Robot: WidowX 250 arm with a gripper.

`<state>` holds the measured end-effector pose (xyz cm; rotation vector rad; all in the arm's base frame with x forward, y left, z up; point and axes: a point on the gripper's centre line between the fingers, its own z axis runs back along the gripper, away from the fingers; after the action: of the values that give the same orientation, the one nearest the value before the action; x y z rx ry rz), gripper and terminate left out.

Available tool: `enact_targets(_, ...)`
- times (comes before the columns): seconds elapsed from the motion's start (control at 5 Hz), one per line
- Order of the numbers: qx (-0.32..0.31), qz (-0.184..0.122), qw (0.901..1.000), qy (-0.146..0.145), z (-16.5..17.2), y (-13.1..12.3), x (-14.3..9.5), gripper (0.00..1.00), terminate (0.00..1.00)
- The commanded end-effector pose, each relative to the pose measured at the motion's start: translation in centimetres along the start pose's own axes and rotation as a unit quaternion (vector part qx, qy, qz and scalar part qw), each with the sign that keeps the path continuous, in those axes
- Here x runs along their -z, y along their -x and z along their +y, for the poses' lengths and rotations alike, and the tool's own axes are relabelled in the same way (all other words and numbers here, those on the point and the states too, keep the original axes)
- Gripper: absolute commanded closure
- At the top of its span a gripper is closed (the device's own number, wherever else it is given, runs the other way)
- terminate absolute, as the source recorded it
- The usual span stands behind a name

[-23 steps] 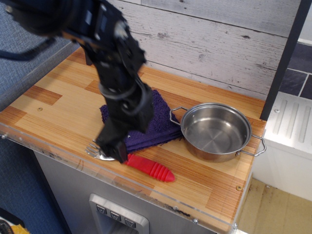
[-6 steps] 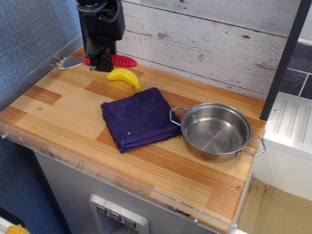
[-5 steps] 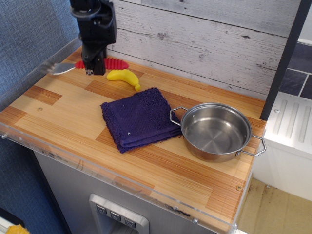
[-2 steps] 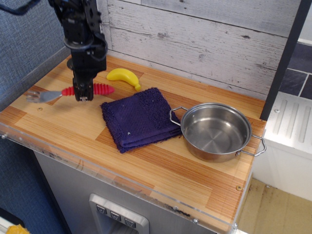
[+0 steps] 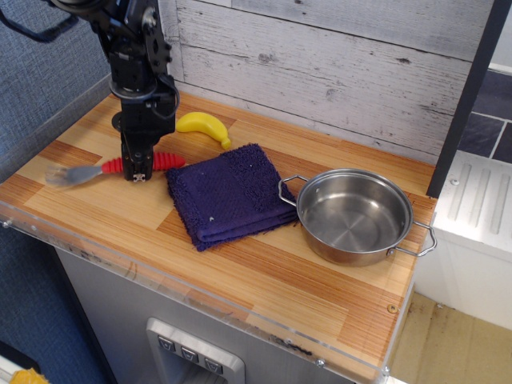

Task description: Pick up the red fork and place it on the left of the purple cloth

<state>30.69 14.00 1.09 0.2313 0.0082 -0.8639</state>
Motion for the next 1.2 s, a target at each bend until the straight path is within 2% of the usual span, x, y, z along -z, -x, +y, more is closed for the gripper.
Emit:
enact_targets(0.0,-0.052,0.023,0.9980,-0.028,-0.5,0.3,-1.0,0.00,0.00)
enact_targets(0.2,-0.048,0.027,0.9981,-0.027,-0.9,-1.2,-1.4,0.00,0.00)
enact_targets(0.4,-0.050,0.025,0.9980,-0.030,-1.0,-1.6,-1.9,0.00,0.00)
enact_targets(1.0,-0.061,0.010,0.9952,-0.076,-0.2,-1.3,-6.3,0.00,0.00)
